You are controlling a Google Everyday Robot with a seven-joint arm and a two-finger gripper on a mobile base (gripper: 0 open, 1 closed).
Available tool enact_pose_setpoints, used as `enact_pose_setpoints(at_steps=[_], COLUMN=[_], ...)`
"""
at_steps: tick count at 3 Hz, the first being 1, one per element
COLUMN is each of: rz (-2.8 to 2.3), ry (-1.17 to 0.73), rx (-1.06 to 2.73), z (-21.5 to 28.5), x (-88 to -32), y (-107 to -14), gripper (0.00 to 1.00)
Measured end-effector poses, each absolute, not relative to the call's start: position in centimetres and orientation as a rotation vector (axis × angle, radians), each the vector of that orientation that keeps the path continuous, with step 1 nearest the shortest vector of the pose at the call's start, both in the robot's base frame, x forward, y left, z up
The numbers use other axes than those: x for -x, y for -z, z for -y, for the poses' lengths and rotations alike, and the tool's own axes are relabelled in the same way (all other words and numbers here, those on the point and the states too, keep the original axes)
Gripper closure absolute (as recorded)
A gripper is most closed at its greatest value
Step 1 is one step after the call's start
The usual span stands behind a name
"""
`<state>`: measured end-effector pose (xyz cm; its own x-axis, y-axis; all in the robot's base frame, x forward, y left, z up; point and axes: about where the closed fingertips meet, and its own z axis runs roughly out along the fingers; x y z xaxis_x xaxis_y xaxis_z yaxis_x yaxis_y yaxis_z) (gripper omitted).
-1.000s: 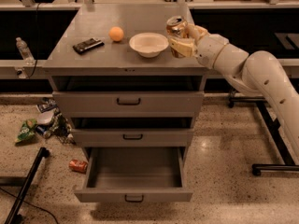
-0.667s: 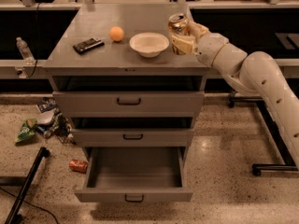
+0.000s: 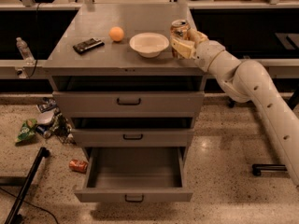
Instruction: Pick orange can from bottom drawer and place on counter
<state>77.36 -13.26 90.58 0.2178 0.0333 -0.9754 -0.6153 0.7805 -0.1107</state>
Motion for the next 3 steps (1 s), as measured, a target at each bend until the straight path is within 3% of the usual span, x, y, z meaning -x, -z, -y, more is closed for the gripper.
enact_pose_setpoints(at_steps=[2, 3], rz=[-1.29, -1.285], ry=[-0.516, -0.515], rx=[0.467, 0.457], z=[13.3, 13.3], x=[-78.8, -79.2], y=[-88.0, -87.5], gripper=[0.12, 0.0])
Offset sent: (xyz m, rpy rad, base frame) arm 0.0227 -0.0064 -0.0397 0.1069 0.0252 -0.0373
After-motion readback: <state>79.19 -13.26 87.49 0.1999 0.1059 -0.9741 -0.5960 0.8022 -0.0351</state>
